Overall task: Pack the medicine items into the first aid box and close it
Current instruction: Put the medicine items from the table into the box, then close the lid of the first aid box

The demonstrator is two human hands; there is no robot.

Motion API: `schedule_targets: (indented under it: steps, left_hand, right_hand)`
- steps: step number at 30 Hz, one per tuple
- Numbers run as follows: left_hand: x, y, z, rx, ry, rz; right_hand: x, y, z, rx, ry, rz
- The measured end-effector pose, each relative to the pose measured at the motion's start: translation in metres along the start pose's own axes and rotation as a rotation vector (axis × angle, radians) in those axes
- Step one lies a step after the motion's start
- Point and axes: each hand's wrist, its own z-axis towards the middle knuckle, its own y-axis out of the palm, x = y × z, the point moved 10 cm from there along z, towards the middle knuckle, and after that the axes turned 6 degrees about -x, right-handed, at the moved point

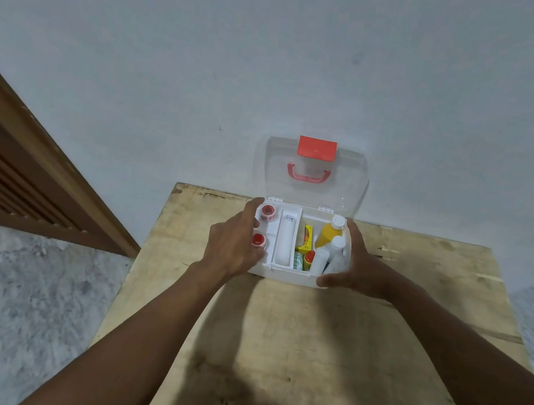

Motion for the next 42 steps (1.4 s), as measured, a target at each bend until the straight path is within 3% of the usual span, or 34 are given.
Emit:
schedule_targets:
  steps: [5, 9, 12, 15, 20, 31, 35, 37, 40, 42]
  left_hand:
    - [-0.001, 0.002, 0.0, 0.0, 0.065, -0.074]
    - [-0.013, -0.009, -0.015, 0.18, 0.07, -0.307]
    - [-0.024, 0.005, -0.018, 0.069, -0.005, -0.401]
    - [-0.01, 0.02, -0.016, -0.05, 0.143, -0.442]
    - [-0.006, 0.027, -0.009, -0.045, 0.185, -0.617]
    - [-0.006, 0.022, -0.015, 0.011, 0.188, -0.713]
    - [-0.005, 0.018, -0.018, 0.017, 0.204, -0.747]
    - [-0.005, 0.019, -0.017, 0.004, 0.222, -0.765]
    - [-0.007, 0.021, -0.016, 0.0, 0.221, -0.763]
    - [-0.006, 0.021, -0.015, 0.0, 0.236, -0.757]
  right_hand:
    - [0.002, -0.001, -0.001, 0.0, 0.006, 0.013]
    - [0.002, -0.001, -0.001, 0.002, 0.011, 0.005]
    - [-0.001, -0.001, -0.002, -0.001, 0.013, 0.008]
    - [-0.002, -0.001, -0.003, 0.003, 0.02, 0.011]
    - [0.0, -0.002, -0.004, 0.022, 0.055, -0.001]
    - [-0.011, 0.003, -0.015, 0.078, 0.139, -0.043]
    - [-0.025, -0.008, -0.03, 0.217, 0.226, -0.108]
    - [-0.039, -0.025, -0.038, 0.376, 0.226, -0.145]
    - [-0.105, -0.061, -0.06, 0.886, -0.098, -0.484]
    - [-0.147, -0.065, -0.068, 1.052, -0.275, -0.672]
